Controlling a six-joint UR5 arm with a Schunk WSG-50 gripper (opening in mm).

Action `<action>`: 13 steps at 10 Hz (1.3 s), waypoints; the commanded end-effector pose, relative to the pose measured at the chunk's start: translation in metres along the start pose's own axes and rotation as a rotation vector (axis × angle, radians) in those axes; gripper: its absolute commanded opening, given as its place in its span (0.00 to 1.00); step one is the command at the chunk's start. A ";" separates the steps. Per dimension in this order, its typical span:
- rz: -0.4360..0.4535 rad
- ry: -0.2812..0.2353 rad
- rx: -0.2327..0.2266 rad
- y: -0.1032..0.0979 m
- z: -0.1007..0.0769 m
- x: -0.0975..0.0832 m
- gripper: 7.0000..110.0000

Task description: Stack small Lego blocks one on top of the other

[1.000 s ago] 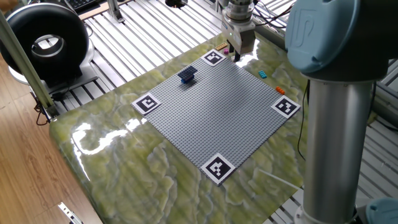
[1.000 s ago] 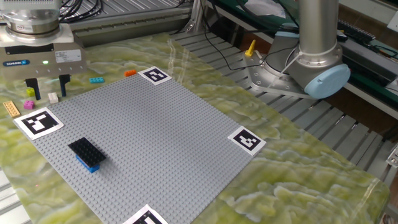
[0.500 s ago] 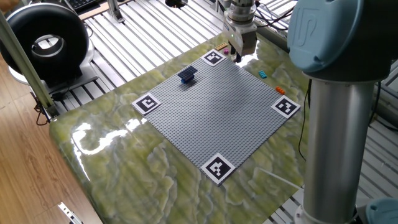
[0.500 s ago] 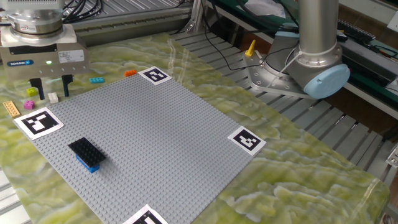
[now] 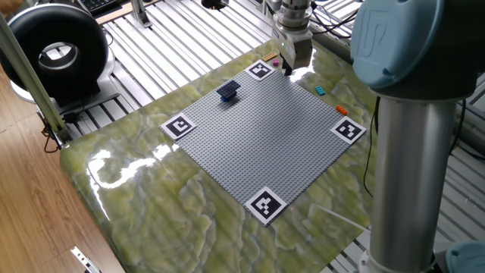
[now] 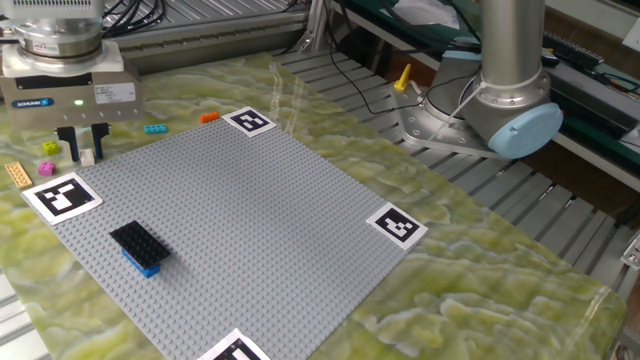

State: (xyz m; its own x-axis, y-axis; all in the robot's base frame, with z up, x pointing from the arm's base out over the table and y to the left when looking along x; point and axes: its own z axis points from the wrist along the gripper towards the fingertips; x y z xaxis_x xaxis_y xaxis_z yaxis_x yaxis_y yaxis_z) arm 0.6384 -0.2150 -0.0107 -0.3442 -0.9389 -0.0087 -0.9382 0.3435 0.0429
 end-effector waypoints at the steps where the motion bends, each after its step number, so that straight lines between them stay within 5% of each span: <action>1: 0.014 -0.014 0.003 -0.001 0.000 -0.004 0.15; 2: 0.021 -0.016 -0.001 0.000 0.000 -0.004 0.15; 3: 0.051 -0.011 -0.014 0.003 0.000 -0.003 0.00; 13: 0.188 -0.015 -0.017 0.002 -0.014 0.004 0.00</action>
State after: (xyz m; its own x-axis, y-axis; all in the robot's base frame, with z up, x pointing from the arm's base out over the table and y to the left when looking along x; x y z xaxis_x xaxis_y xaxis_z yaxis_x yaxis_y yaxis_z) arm 0.6333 -0.2189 -0.0046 -0.4563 -0.8898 0.0025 -0.8881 0.4556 0.0615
